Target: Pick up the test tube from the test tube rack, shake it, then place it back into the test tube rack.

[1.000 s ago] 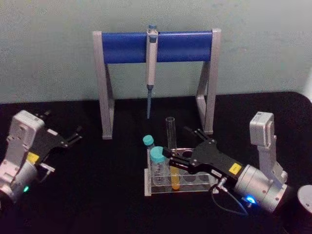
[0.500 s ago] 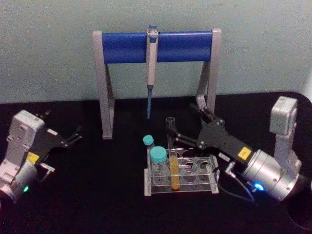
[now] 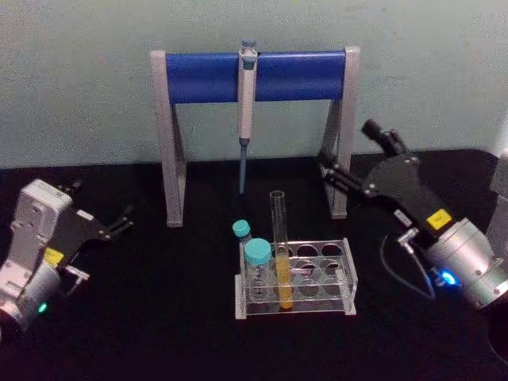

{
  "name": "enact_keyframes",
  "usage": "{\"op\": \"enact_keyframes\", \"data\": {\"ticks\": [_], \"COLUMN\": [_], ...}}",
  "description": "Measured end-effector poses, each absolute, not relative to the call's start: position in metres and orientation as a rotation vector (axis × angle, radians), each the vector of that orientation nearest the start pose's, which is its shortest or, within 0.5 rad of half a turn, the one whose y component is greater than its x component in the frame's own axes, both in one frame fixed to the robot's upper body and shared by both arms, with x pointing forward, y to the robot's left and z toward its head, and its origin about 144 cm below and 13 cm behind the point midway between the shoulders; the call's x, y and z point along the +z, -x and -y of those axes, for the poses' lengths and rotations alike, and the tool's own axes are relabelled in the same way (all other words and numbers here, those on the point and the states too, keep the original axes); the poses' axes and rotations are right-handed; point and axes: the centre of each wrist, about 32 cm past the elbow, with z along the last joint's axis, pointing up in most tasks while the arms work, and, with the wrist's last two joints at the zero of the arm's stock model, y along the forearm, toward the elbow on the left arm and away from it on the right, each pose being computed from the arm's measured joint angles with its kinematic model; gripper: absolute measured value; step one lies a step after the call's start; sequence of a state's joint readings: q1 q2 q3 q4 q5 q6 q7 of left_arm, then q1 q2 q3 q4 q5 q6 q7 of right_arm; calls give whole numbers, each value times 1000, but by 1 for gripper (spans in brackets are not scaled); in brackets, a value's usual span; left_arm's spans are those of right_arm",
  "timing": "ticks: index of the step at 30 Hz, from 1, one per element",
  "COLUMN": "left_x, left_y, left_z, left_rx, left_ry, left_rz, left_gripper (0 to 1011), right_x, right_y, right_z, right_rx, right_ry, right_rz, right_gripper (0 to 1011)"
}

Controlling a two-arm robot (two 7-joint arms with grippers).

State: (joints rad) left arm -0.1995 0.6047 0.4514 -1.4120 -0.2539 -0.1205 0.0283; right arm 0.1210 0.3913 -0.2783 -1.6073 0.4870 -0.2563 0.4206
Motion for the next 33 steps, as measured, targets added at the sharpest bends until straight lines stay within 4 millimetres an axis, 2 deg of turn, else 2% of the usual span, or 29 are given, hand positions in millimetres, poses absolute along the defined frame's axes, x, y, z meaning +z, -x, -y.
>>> {"op": "enact_keyframes", "data": {"ticks": [6, 14, 23, 33], "left_x": [1140, 1140, 1140, 1140], "left_y": [-489, -489, -489, -489], "left_z": [-310, -310, -310, -310], "left_rx": [1248, 1248, 1248, 1248], "left_ry": [-304, -304, -305, -305], "left_rz": [285, 285, 285, 285], "left_gripper": [1001, 1001, 1001, 1001], "right_x": [1180, 1167, 1145, 1123], "right_y": [-477, -468, -460, -455], "right_z": [259, 262, 260, 258], "right_rx": [-1022, -1172, -1288, -1326], "right_ry": [-251, -144, 25, 110], "right_rz": [201, 212, 176, 108], "right_gripper": [1000, 1000, 1000, 1000]}}
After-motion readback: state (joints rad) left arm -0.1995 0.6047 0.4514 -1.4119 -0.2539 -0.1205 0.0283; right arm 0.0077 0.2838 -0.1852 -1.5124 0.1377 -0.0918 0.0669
